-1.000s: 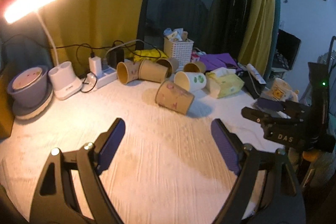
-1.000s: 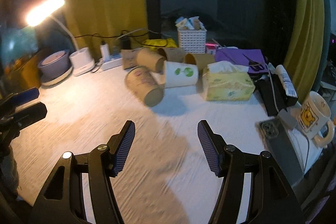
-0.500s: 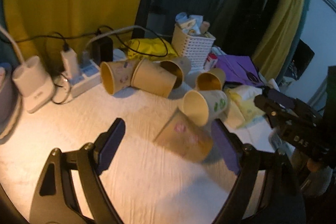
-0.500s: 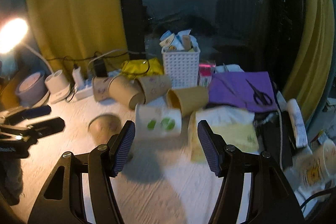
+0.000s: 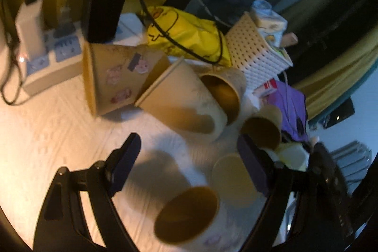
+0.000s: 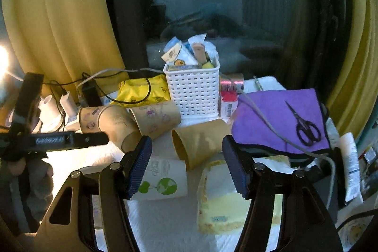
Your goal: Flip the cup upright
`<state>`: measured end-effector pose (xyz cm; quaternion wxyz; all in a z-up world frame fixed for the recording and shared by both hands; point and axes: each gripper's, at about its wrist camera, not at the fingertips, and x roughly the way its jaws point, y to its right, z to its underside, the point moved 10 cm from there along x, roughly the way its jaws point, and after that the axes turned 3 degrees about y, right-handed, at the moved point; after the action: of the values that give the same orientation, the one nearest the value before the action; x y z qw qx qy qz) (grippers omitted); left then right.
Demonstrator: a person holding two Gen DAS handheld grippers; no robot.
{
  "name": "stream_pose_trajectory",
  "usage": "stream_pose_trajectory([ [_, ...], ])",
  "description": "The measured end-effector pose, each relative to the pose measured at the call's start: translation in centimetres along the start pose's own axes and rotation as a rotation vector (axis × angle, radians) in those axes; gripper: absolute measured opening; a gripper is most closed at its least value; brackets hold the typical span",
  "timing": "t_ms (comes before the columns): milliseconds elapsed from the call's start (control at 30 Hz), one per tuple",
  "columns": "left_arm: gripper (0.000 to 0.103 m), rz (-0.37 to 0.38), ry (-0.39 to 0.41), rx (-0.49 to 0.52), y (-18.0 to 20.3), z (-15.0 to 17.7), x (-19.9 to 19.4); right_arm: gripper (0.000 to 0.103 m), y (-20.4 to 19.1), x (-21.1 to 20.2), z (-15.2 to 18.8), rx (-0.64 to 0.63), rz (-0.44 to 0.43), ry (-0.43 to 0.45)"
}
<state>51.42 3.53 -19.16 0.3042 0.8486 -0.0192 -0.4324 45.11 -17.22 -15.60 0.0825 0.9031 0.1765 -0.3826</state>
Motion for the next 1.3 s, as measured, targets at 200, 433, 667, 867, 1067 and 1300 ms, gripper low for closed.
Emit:
stream_pose_trajectory([
  [200, 0.085, 0.045, -0.034, -0.088, -0.1, -0.8, 2.4, 0.065, -0.2, 0.6, 0.5, 0.003, -0.016, -0.010],
  [433, 0.076, 0.043, -0.065, -0.093, -0.2, -1.0, 4.4, 0.065, 0.0, 0.6, 0.7, 0.011, -0.009, -0.015],
  [667, 0.068, 0.066, -0.049, -0.079, 0.1, -0.6, 3.5, 0.065, 0.0, -0.6, 1.5, 0.029, 0.004, -0.017],
  [867, 0.067, 0.084, -0.005, -0.003, 1.4, -0.1, 0.2, 0.065, -0.3, -2.9, 1.5, 0.033, 0.018, 0.002],
  [1067, 0.066, 0.066, 0.081, 0.194, 4.2, 0.6, -3.9, 0.065, -1.5, -5.4, 2.2, 0.032, 0.014, 0.013],
  [1300, 0.065, 0.086, 0.197, 0.300, 5.6, 1.9, -9.6, 0.065, -2.9, -8.8, 2.9, 0.028, 0.016, 0.042],
])
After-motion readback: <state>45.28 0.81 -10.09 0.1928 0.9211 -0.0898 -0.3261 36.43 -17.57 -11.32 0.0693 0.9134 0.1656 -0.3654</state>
